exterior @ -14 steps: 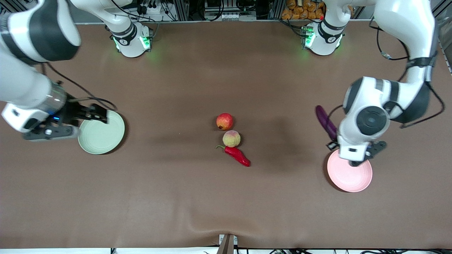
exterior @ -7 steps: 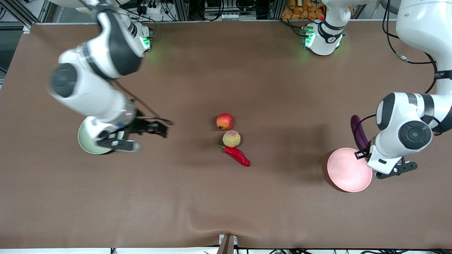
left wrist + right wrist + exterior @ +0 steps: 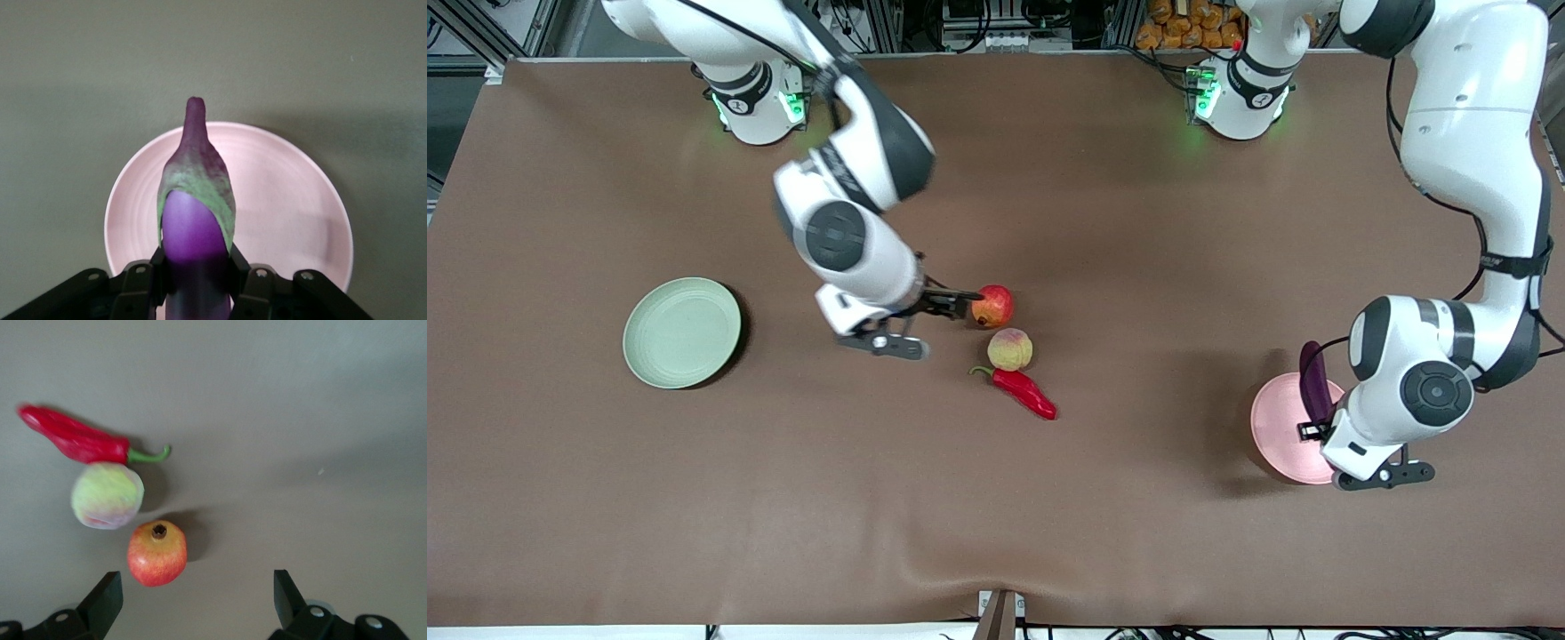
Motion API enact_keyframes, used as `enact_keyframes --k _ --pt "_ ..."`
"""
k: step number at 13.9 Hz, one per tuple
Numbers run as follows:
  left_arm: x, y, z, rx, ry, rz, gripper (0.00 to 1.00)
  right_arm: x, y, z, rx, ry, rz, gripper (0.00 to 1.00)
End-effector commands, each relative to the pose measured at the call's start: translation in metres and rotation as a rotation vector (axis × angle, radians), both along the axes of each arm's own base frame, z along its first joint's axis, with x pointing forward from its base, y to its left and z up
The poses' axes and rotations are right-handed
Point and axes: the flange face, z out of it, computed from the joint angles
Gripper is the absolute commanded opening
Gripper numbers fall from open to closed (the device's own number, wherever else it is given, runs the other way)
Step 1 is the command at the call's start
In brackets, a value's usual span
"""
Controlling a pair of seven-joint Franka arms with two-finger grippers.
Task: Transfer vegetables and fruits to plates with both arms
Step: 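Lower the eggplant onto the pink plate while the right gripper reaches the apple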
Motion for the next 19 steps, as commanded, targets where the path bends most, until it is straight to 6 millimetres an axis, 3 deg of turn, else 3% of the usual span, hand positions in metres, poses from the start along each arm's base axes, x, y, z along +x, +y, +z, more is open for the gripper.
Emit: enact_keyframes --k 1,3,6,7,8,13,19 --pt "0.009 0.011 -0.010 0.053 -0.013 -0.096 0.00 -0.011 0.026 -0.043 -0.025 0.028 -0.003 1.00" --pt "0.012 0.021 -0.023 0.071 -0.034 -0.109 0.00 -0.011 0.031 -0.053 -0.019 0.022 -0.020 1.00" --pt "0.010 0.019 -0.033 0.069 -0.021 -0.109 0.00 -0.015 0.036 -0.065 -0.020 0.029 -0.023 1.00" --pt "0.009 0.015 -0.038 0.067 -0.019 -0.106 0.55 -0.014 0.040 -0.068 -0.008 0.014 -0.045 1.00" --pt "0.010 0.012 -0.040 0.065 -0.026 -0.113 1.00 -0.014 0.043 -0.075 -0.006 0.007 -0.076 1.00" --pt "0.013 0.010 -0.025 0.062 -0.057 -0.112 1.00 -0.026 0.057 -0.095 -0.004 0.032 -0.125 1.00" --pt "0.017 0.008 0.025 0.055 -0.113 -0.081 1.00 -0.037 0.068 -0.115 -0.015 0.047 -0.157 1.00"
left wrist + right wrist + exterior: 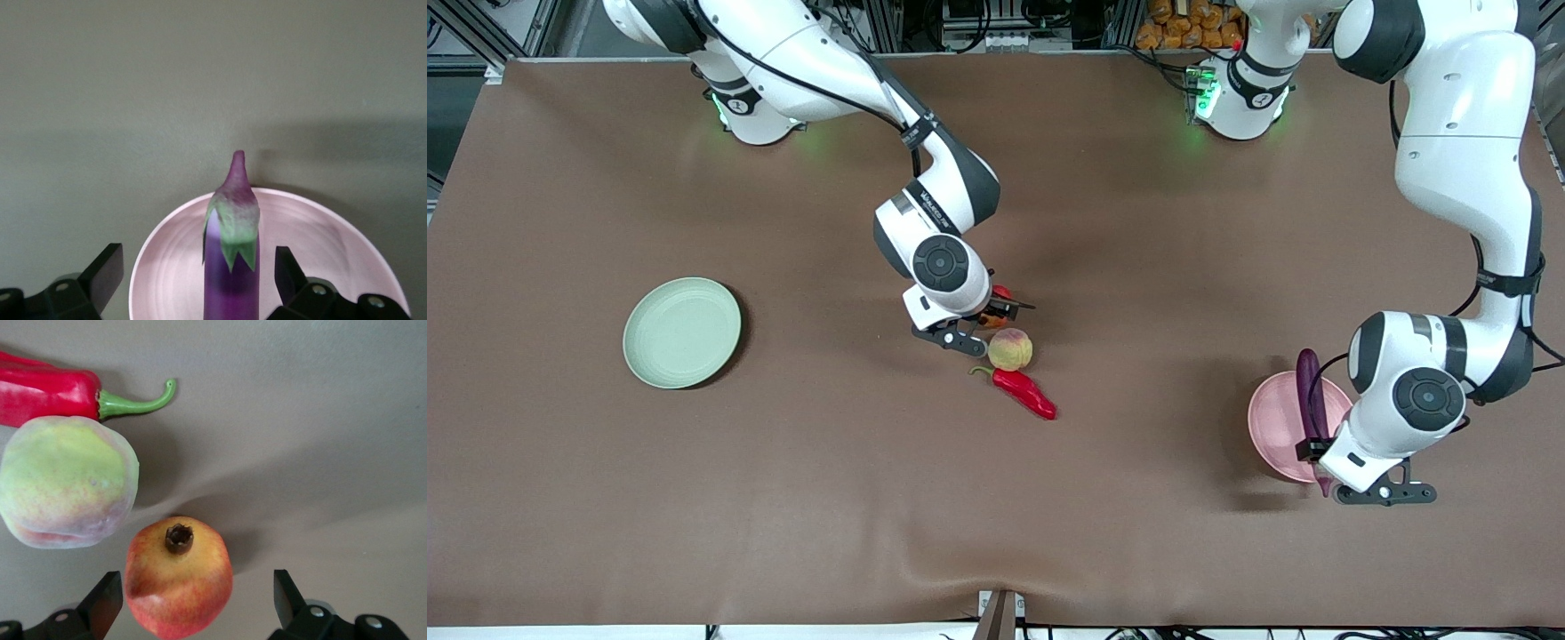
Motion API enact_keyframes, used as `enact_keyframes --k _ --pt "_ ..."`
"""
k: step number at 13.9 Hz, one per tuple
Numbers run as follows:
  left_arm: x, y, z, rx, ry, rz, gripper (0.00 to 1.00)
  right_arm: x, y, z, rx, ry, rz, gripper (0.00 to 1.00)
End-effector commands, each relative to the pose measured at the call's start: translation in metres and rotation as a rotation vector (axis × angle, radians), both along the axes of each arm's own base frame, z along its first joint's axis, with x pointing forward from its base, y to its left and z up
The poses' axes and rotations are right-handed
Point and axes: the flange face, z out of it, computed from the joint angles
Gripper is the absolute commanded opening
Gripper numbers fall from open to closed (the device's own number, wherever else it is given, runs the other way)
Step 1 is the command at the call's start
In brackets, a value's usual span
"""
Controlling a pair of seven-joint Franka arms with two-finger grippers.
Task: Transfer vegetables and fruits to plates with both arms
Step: 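Lower the eggplant onto the pink plate while the right gripper reaches the apple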
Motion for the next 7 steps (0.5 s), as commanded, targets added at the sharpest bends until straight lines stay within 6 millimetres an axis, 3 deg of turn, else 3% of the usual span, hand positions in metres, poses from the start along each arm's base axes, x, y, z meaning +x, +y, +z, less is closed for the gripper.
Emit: enact_keyframes --k 1,6,7 --pt "-0.004 -0.004 0.036 0.013 -0.005 0.019 1.00 -0.004 0.009 -0.008 0.010 0.008 -0.029 1.00" --pt "-0.012 -0.010 0.101 -0.028 -0.002 0.067 1.00 -0.014 0.017 -0.018 -0.003 0.021 -0.027 1.00" --pt "-0.014 -0.014 0.104 -0.046 0.009 0.077 1.00 -0.014 0.017 -0.018 -0.003 0.019 -0.027 0.88"
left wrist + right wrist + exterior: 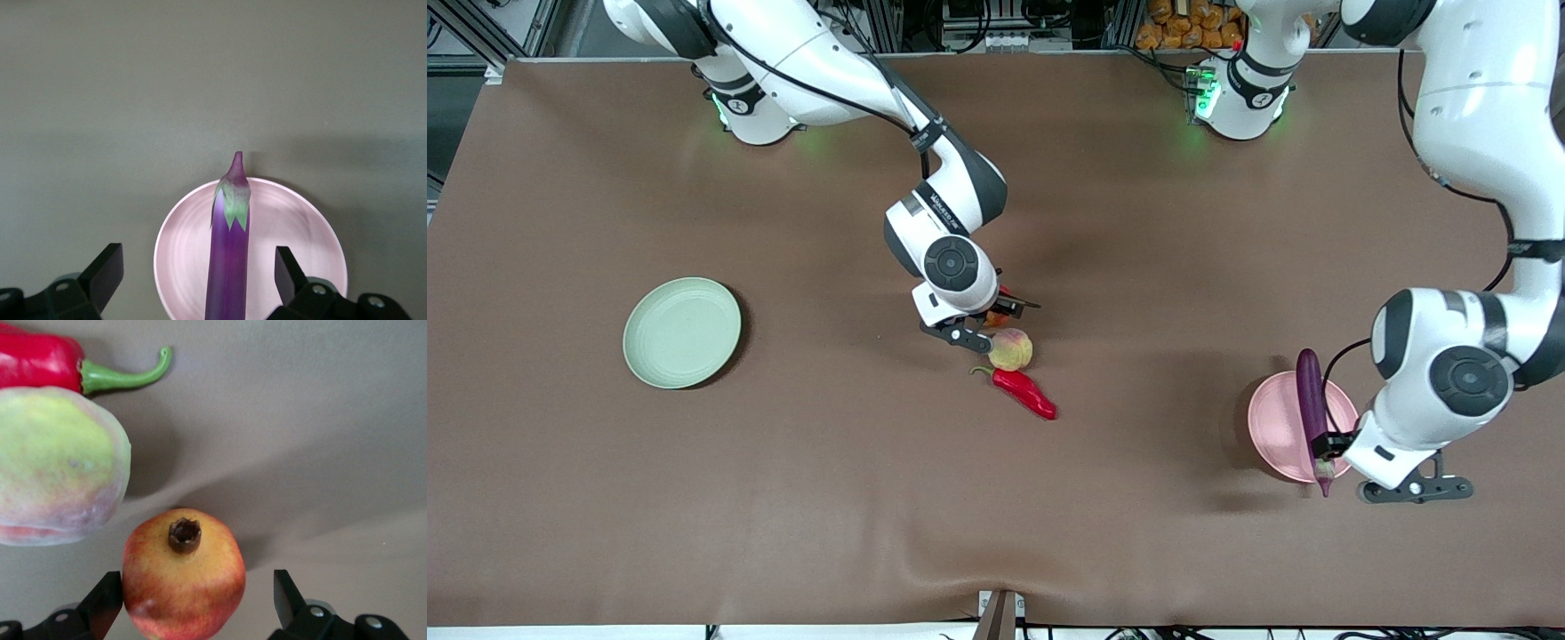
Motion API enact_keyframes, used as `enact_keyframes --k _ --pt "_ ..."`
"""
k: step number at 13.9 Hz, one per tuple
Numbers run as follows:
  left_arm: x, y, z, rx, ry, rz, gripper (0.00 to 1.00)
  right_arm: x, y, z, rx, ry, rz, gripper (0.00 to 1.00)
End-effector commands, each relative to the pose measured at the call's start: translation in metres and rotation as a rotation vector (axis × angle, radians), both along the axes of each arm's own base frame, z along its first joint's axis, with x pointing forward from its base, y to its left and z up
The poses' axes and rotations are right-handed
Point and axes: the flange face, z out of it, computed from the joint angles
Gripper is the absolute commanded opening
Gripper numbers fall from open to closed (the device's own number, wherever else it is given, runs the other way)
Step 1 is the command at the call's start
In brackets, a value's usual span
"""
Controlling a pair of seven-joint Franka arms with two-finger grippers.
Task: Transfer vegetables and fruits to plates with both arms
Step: 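Lower the eggplant onto the pink plate while the right gripper reaches the apple, then grasp the red apple with the right gripper while the left gripper releases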
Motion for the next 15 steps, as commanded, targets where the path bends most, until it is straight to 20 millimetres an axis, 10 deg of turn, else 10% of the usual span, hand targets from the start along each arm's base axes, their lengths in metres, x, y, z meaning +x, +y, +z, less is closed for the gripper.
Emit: enact_keyframes --k 1,2,3,7,15 --pt "-0.008 -0.008 0.021 -0.051 0.017 0.054 1.00 -0.003 0.007 -0.001 0.007 0.000 -0.003 0.76" --pt "-0.009 -0.016 0.021 -0.074 0.016 0.076 1.00 -0.002 0.006 -0.001 0.003 -0.005 -0.002 0.37" --pt "-0.009 -0.021 0.026 -0.078 0.007 0.082 1.00 -0.001 0.008 0.002 0.006 -0.008 -0.005 0.18" --pt "-0.017 -0.033 0.039 -0.097 0.030 0.155 1.00 0.005 -0.001 0.019 -0.003 0.015 0.002 0.00" --pt "-0.043 -0.211 0.039 -0.174 -0.027 0.342 1.00 0.065 -0.126 0.124 -0.001 0.109 0.112 0.00"
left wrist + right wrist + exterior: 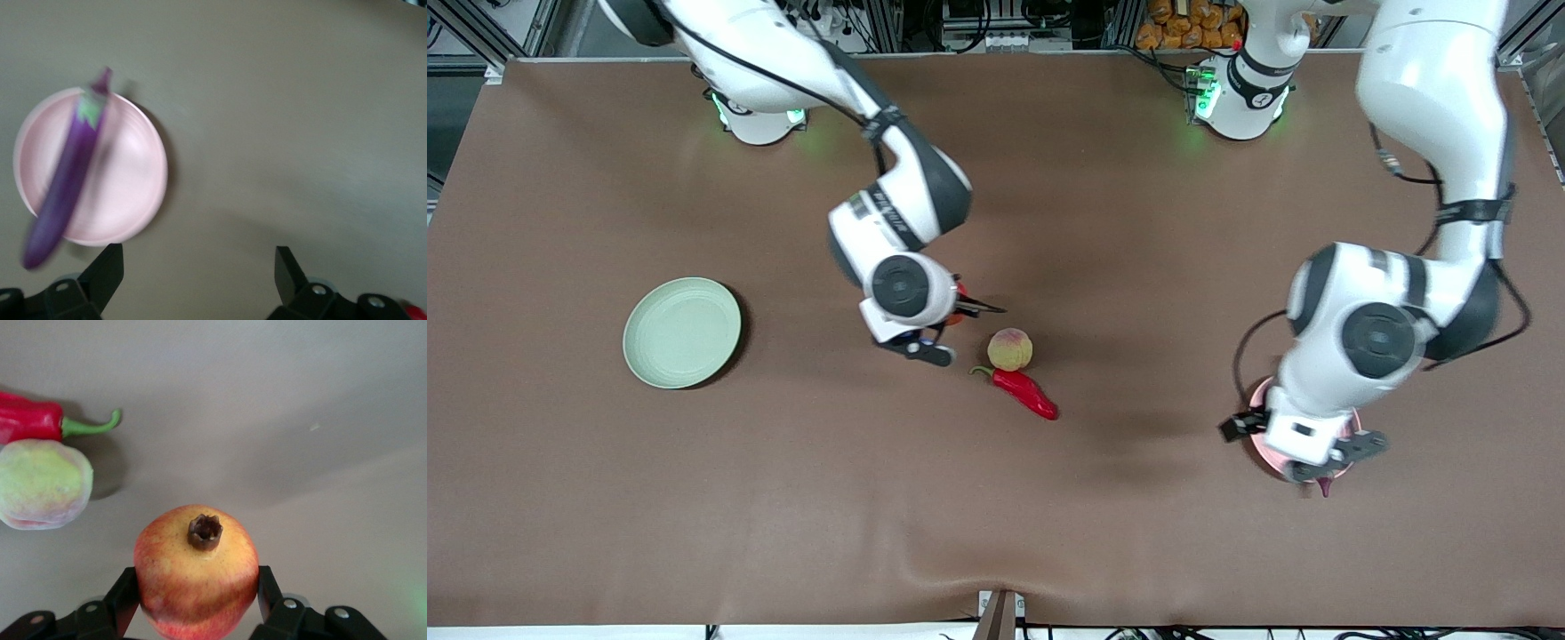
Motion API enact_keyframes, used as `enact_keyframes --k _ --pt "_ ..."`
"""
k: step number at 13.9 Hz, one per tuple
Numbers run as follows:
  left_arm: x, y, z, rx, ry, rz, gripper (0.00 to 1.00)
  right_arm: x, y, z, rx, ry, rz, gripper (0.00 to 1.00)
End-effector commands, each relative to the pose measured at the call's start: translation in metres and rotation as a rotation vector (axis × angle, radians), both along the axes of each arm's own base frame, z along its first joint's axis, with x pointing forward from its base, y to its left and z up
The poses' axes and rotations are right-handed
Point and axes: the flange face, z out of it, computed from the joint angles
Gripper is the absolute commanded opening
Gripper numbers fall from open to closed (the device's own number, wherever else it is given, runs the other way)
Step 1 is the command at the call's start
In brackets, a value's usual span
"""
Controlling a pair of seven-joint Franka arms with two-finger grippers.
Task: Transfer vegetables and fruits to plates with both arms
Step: 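Grasp the red apple with the right gripper while the left gripper releases, then place the apple on the green plate while the left gripper grasps the pepper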
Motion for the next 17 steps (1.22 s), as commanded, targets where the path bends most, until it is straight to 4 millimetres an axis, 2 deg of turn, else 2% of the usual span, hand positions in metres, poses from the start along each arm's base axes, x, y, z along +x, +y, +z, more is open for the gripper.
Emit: enact_keyframes --k 1,3,4,5,6,8,9,10,11,12,14,16,17 --pt "-0.003 -0.053 -0.003 -0.052 -0.060 0.050 1.00 0.009 -0.055 0.038 0.016 0.011 0.023 0.00" --pt "-0.011 -0.091 -0.028 -0.078 -0.080 0.113 1.00 0.014 -0.099 0.059 -0.104 0.024 0.036 0.00" --pt "-0.015 -0.108 -0.037 -0.093 -0.093 0.133 1.00 0.013 -0.119 0.061 -0.179 0.033 0.054 0.00" --pt "-0.019 -0.122 -0.046 -0.111 -0.103 0.171 1.00 0.014 -0.142 0.056 -0.232 0.032 0.052 0.00" --pt "-0.025 -0.139 -0.053 -0.130 -0.112 0.210 1.00 0.024 -0.181 0.045 -0.250 0.025 0.034 0.00" --pt "-0.039 -0.167 -0.062 -0.153 -0.108 0.324 1.00 0.042 -0.254 0.026 -0.166 0.008 0.100 0.00" --pt "-0.047 -0.180 -0.066 -0.163 -0.105 0.390 1.00 0.045 -0.283 0.013 -0.137 0.005 0.126 0.00" --pt "-0.050 -0.188 -0.076 -0.173 -0.100 0.435 1.00 0.042 -0.308 0.000 -0.121 0.013 0.130 0.00" --pt "-0.057 -0.201 -0.084 -0.186 -0.102 0.478 1.00 0.036 -0.332 -0.003 -0.099 0.016 0.151 0.00" --pt "-0.062 -0.211 -0.098 -0.204 -0.102 0.531 1.00 0.030 -0.348 -0.005 -0.076 0.009 0.189 0.00" --pt "-0.070 -0.228 -0.118 -0.239 -0.110 0.587 1.00 0.023 -0.401 -0.017 -0.029 0.005 0.212 0.00" --pt "-0.076 -0.239 -0.135 -0.261 -0.116 0.584 1.00 0.013 -0.439 -0.033 0.027 0.002 0.254 0.00" --pt "-0.074 -0.237 -0.141 -0.265 -0.122 0.586 1.00 0.010 -0.450 -0.036 0.053 0.000 0.260 0.00"
